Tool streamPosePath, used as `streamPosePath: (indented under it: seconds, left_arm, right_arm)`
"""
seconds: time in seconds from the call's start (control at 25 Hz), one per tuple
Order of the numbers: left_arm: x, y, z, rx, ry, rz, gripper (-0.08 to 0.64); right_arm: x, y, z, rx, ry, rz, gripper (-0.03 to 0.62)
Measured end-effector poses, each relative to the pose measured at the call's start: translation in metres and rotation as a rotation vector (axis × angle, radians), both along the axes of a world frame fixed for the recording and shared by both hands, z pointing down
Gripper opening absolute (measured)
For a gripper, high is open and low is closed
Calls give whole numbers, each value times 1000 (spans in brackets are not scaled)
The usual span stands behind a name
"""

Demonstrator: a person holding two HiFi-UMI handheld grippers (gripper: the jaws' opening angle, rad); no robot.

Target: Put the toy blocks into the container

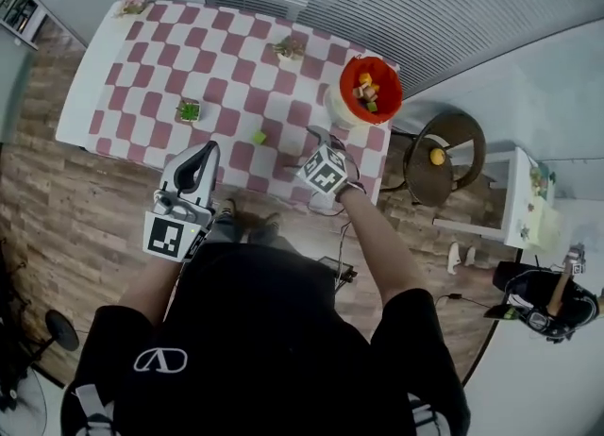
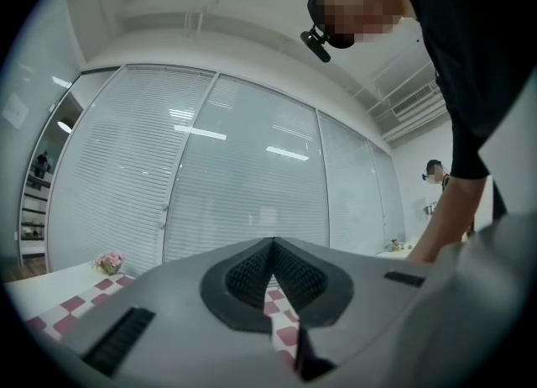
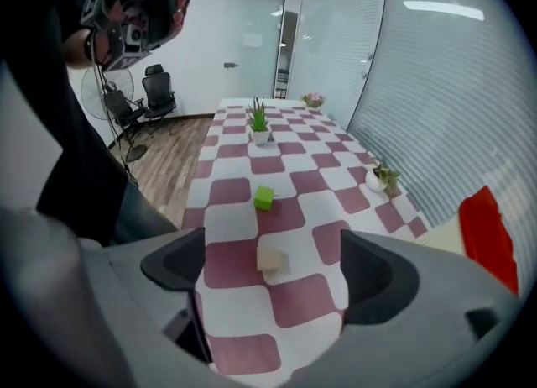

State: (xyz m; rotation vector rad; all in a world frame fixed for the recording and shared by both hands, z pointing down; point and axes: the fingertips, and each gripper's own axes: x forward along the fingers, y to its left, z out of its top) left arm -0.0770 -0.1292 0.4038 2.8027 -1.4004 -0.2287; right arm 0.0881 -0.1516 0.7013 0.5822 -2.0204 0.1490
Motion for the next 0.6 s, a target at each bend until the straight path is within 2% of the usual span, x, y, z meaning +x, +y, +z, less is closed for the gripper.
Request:
streamPosePath:
  seconds: [0.2, 0.4, 0.6]
  left_arm:
    - [-5, 3, 12, -37, -30, -15, 6]
    - [-14, 7, 21, -47, -32, -42, 6]
    - [-18, 11, 31, -92, -54, -56, 6]
  right_arm:
    - [0, 4, 43, -150, 93, -67, 505]
    - [-2, -1, 61, -204, 152, -108, 443]
    - [-1, 2, 80, -294, 180, -120, 431]
